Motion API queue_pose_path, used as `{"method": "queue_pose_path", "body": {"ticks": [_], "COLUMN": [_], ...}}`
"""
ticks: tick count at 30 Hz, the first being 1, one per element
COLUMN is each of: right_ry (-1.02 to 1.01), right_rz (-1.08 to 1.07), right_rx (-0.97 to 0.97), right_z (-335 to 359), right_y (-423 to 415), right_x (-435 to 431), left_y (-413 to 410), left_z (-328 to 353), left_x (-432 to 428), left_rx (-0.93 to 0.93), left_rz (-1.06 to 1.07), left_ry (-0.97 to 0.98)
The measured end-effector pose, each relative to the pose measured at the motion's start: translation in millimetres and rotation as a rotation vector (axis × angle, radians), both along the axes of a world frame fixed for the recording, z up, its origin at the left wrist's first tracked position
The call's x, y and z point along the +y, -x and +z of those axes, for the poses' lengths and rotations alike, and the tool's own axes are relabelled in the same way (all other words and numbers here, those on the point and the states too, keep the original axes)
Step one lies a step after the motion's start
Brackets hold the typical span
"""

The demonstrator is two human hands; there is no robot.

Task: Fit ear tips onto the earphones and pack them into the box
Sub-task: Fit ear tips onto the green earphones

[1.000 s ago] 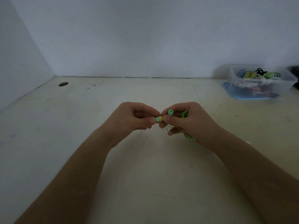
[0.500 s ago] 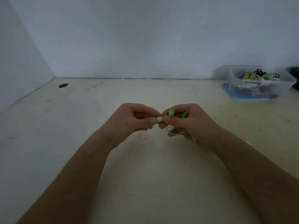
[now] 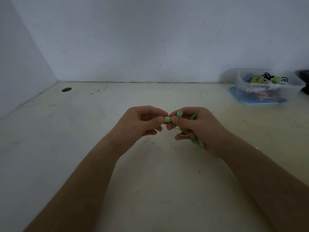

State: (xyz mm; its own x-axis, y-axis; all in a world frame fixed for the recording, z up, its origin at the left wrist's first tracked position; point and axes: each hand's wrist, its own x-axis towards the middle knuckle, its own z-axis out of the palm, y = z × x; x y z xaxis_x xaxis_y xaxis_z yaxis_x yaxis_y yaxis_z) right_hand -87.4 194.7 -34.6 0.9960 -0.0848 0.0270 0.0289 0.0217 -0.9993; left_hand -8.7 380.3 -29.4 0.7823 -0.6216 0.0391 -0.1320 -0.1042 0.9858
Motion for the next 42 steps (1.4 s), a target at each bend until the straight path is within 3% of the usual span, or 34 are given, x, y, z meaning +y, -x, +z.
{"method": "queue_pose_path", "body": {"ticks": [13,21,28,33,39,42], "right_ry": [-0.301,-0.063,-0.201,-0.264,-0.228,-0.050], "right_rz": [-0.152,-0.259,-0.308,-0.305,-0.409,-0.547], "right_rx": [0.289,0.265,0.371,0.342,0.301,0.249], "right_z": [21.5,52.1,76.2,91.0,105.7,105.8], "right_y": [-4.1,17.9,37.1,38.7,21.4,5.9], "right_x": [-14.9,-62.2,-143.0,-192.7,-250.5,-283.1], "left_y": [13.5,25.2,33.1,30.1,-3.3,-21.5], "left_z": [13.8,31.8,46.4,61.4,71.1,68.4], "left_x": [-43.1,-108.9,-188.7,-247.2,-318.2,-346.0], "left_rx": [-0.276,-0.337,-0.459,-0.540,-0.570,-0.621], "left_rz": [0.122,0.001,-0.064,-0.153,-0.066,-0.018], "left_ry": [-0.083,-0.179,-0.191,-0.203,-0.226,-0.276]}}
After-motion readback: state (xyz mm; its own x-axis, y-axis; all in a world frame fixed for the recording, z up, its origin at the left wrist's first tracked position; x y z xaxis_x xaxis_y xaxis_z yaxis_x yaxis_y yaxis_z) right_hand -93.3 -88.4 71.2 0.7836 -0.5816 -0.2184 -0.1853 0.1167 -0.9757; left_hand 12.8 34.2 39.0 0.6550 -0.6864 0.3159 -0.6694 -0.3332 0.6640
